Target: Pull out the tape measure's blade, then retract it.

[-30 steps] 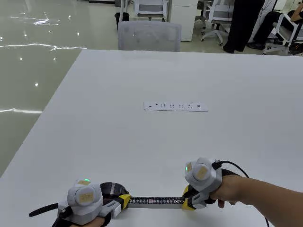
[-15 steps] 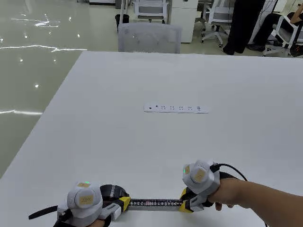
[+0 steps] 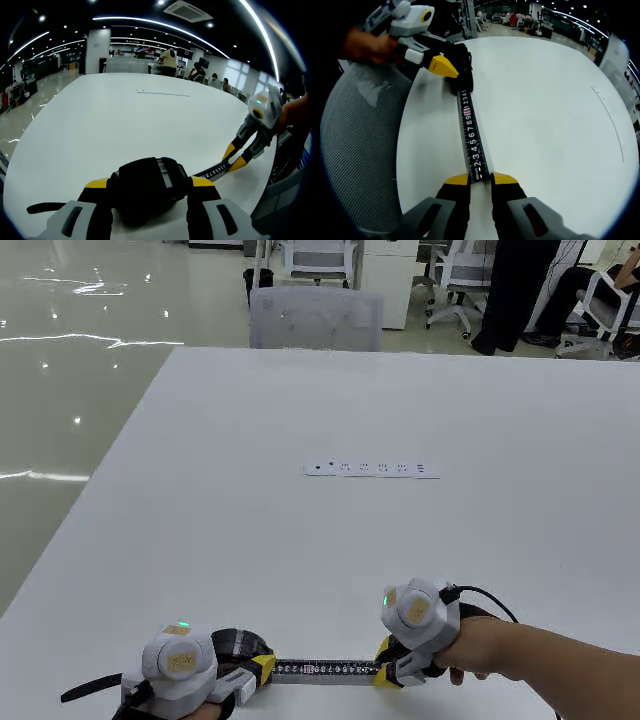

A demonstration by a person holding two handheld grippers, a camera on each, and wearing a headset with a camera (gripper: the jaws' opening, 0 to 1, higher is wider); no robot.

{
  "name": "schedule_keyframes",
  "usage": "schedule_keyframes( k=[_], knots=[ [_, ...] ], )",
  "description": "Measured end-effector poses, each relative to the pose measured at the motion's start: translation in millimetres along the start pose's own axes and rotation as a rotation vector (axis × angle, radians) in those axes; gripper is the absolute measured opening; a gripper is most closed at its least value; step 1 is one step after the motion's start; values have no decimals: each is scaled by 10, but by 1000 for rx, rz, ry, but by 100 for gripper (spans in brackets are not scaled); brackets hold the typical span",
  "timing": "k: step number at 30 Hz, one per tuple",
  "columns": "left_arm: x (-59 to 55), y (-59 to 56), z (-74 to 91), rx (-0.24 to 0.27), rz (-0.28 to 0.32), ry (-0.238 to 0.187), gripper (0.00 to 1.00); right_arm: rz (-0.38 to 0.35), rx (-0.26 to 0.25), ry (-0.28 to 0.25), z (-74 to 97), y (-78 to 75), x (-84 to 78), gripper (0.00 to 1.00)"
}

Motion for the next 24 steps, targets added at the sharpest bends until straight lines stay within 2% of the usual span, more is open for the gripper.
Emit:
schedule_keyframes(
  k=[24],
  knots=[
    [-1, 3, -7, -1, 2, 1, 56, 7, 6, -24, -100, 48, 143, 14]
  ],
)
Point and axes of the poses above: the centre of the closed fingertips' face, and the gripper's own axes: z roughly backward along the fingers, y roughly to its left, x roughly out of its top, the point moved 2 cm from there along z, roughly backward along the fingers, and after that the axes turned 5 degrees about -z, right-handed, at the moved point
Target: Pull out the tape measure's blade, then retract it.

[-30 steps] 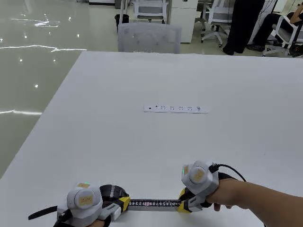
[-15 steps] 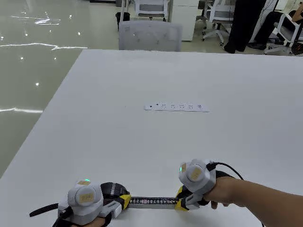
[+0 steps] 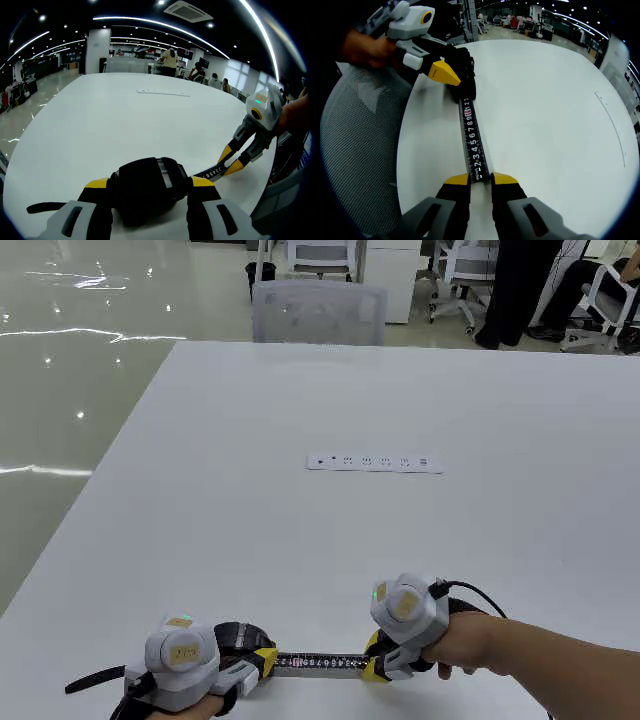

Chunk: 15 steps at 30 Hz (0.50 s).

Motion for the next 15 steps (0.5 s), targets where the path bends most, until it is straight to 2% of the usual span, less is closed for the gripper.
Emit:
schedule_keyframes(
  k=[10, 15],
  knots=[
    [5, -2, -5, 0, 1, 0, 56, 8, 0, -7, -30, 12, 47, 14],
    [6, -5, -6, 0, 1, 0, 56, -10, 1, -19, -38, 11, 56, 14]
  ],
)
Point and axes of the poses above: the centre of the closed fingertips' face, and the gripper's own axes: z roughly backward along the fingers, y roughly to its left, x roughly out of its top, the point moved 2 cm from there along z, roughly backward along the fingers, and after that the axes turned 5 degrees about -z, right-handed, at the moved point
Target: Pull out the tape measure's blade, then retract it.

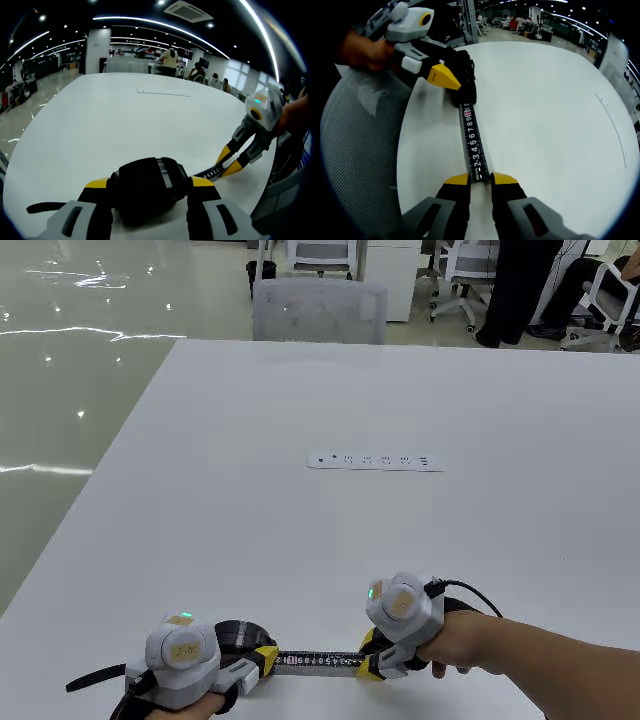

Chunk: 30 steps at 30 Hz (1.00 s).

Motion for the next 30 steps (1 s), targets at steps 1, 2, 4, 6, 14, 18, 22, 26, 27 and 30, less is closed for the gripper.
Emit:
schedule_keyframes(
  k=[1, 2, 4, 6, 14, 18, 22, 26, 27, 30],
  knots=[
    [0, 0, 0, 0, 0, 0, 56, 0, 0, -1, -3, 1, 2, 14],
    [-1, 0, -1, 0, 0, 0, 56, 0, 0, -2, -3, 7, 6, 14],
    [-1, -2, -2, 0, 0, 0, 56, 0, 0, -2, -9, 5, 12, 14],
    [-1, -5, -2, 0, 1, 0, 56, -1, 0, -3, -13, 5, 20, 14],
    [0, -9, -3, 0, 2, -1, 56, 1, 0, -7, -30, 18, 63, 14],
    [3, -4, -5, -2, 4, -1, 56, -11, 2, -19, -45, 18, 92, 14],
    [4, 0, -7, -1, 4, -1, 56, -10, 4, -25, -76, 43, 138, 14],
    [4, -1, -6, -2, 3, -1, 56, -4, 7, -29, -87, 59, 163, 14],
    [4, 0, -6, -2, 3, -1, 56, -5, 8, -29, -89, 64, 166, 14],
    [3, 2, -4, -3, 3, -1, 56, -5, 9, -31, -105, 74, 188, 14]
  ],
)
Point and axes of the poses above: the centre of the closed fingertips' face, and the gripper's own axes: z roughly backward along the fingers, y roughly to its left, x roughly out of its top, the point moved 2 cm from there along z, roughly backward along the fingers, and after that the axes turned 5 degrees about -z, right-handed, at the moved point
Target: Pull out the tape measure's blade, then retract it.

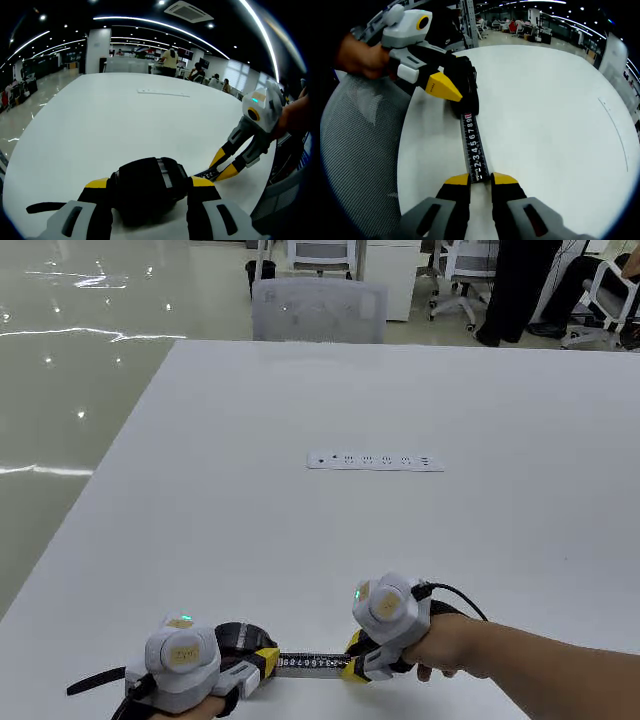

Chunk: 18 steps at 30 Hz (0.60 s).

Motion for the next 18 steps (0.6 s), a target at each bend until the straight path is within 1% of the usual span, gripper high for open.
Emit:
schedule_keyframes(
  k=[6, 18],
  knots=[
    [-3, 5, 3, -1, -1, 1, 56, 7, 1, 1, -34, 15, 30, 14],
    [-5, 7, 16, -1, -2, 2, 56, -4, -5, -17, -75, 47, 94, 14]
  ],
)
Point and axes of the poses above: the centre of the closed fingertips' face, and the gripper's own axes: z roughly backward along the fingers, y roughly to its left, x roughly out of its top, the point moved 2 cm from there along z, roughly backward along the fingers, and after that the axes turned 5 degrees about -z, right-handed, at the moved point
